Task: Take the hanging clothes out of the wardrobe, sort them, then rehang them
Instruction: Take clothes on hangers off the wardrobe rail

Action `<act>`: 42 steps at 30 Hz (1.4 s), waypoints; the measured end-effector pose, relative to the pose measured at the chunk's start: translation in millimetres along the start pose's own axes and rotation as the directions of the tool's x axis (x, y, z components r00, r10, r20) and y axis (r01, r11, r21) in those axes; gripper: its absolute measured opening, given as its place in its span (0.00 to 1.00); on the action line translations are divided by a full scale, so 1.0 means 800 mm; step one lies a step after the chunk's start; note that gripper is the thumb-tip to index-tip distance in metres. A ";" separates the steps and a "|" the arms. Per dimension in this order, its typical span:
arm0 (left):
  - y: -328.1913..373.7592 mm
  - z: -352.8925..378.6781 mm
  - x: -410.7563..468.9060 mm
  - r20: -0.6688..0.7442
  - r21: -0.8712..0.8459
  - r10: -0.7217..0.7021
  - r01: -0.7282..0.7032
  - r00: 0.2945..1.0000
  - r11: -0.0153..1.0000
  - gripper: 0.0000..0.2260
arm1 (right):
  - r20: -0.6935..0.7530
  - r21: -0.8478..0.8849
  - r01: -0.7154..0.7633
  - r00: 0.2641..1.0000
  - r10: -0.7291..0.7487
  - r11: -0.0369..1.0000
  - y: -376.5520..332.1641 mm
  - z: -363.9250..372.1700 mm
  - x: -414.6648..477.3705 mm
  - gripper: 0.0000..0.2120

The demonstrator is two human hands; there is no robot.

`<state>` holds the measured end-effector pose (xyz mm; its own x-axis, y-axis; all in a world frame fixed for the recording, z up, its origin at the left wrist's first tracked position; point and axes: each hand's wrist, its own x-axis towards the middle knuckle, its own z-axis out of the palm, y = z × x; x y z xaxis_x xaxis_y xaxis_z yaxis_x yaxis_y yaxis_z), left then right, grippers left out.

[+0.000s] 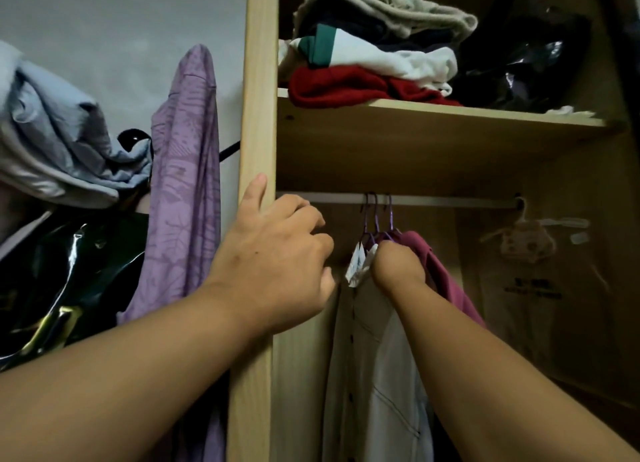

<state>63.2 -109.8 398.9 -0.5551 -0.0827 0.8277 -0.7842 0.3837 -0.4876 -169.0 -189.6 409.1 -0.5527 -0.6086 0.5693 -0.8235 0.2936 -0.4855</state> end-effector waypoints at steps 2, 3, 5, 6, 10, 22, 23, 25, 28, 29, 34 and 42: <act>0.000 0.003 0.000 -0.005 0.003 -0.006 0.006 1.000 1.000 0.17 | -0.083 -0.054 0.045 0.995 -0.049 0.998 0.004 -0.003 -0.003 0.16; 0.000 0.003 0.001 -0.004 0.006 -0.010 0.010 1.000 1.000 0.18 | -0.116 -0.099 0.072 0.990 -0.083 0.992 0.007 -0.003 -0.003 0.16; 0.001 0.002 0.002 0.004 0.020 -0.017 0.017 1.000 1.000 0.18 | -0.171 -0.144 0.098 0.978 -0.122 0.985 0.009 -0.009 -0.003 0.16; 0.001 0.002 0.001 0.005 0.029 -0.019 0.019 1.000 0.999 0.17 | -0.196 -0.147 0.109 0.971 -0.137 0.983 0.008 -0.013 -0.002 0.16; 0.001 0.001 0.000 0.015 0.042 -0.018 0.018 1.000 0.999 0.17 | -0.284 -0.156 0.141 0.941 -0.182 0.978 0.003 -0.030 -0.006 0.15; 0.009 -0.006 -0.002 0.106 0.155 -0.039 0.023 0.994 0.988 0.18 | -0.404 -0.038 0.252 0.881 -0.245 0.967 0.109 -0.100 -0.133 0.16; 0.018 -0.005 -0.003 0.126 0.146 -0.063 0.044 0.990 0.988 0.19 | -0.411 0.005 0.244 0.884 -0.221 0.970 0.123 -0.107 -0.155 0.16; 0.045 0.001 -0.005 0.176 0.041 -0.067 0.061 0.982 0.997 0.21 | -0.413 0.065 0.215 0.895 -0.170 0.974 0.156 -0.123 -0.201 0.14; 0.098 0.023 -0.012 0.279 -0.223 0.041 0.024 0.959 0.975 0.21 | -0.400 0.135 0.194 0.908 -0.125 0.972 0.199 -0.144 -0.261 0.11; 0.118 0.032 -0.015 0.312 -0.324 0.086 0.020 0.946 0.946 0.22 | -0.389 0.155 0.188 0.914 -0.115 0.970 0.210 -0.152 -0.281 0.10; 0.215 0.072 -0.036 0.437 -0.666 0.159 0.200 0.885 0.719 0.29 | -0.336 0.191 0.102 0.941 -0.032 0.976 0.236 -0.193 -0.394 0.11; 0.350 0.058 -0.133 0.222 -0.943 0.545 0.036 0.809 0.331 0.07 | -0.365 0.135 -0.282 0.877 0.312 0.950 0.240 -0.205 -0.595 0.08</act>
<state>-110.4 -35.9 161.3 -0.9377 -0.0623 0.3419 -0.0183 0.9913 0.1306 -85.0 277.4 153.8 -0.7885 -0.1736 0.5900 -0.6093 0.3505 -0.7112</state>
